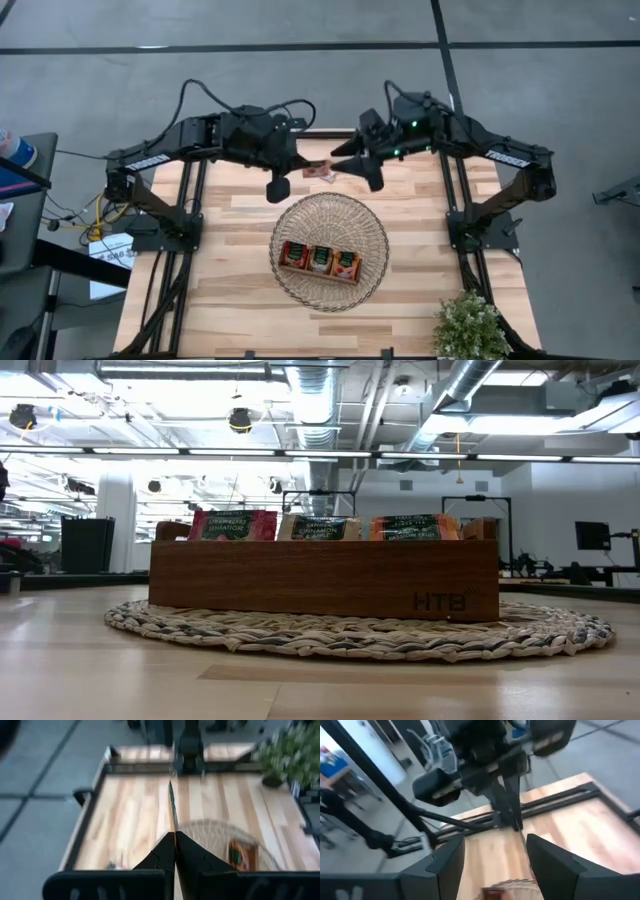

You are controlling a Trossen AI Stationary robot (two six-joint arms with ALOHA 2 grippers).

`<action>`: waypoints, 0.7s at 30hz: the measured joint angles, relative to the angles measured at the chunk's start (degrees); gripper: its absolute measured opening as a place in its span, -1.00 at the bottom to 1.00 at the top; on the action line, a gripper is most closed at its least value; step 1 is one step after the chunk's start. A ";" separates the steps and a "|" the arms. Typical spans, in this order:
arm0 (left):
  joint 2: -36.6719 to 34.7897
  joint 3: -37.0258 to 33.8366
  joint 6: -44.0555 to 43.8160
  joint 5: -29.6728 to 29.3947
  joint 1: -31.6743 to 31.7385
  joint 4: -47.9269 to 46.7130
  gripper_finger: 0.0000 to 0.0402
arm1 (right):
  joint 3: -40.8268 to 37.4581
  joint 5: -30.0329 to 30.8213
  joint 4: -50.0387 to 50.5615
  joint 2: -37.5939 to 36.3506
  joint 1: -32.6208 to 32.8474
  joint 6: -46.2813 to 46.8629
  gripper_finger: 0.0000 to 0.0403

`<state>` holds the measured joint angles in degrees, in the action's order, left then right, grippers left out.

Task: Pick & Place Tea
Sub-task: Put the orange tea bag into the right section of the wooden organizer

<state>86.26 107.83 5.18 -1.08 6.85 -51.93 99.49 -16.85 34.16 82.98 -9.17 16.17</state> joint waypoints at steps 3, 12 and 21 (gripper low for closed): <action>1.13 -0.04 -0.48 -0.11 -0.01 -2.09 -1.00 | 0.06 4.49 0.04 0.52 2.22 -3.18 0.01; 2.03 -0.04 -0.34 0.90 -0.34 -0.73 -1.00 | 0.04 9.64 4.61 0.79 2.78 -6.27 0.01; 2.63 -0.07 0.10 5.38 -0.91 4.03 -1.00 | 0.04 10.63 7.23 0.77 3.41 -7.23 0.01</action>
<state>88.89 107.77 5.28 4.30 5.94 -47.89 99.53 -6.22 41.40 83.74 -5.77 8.95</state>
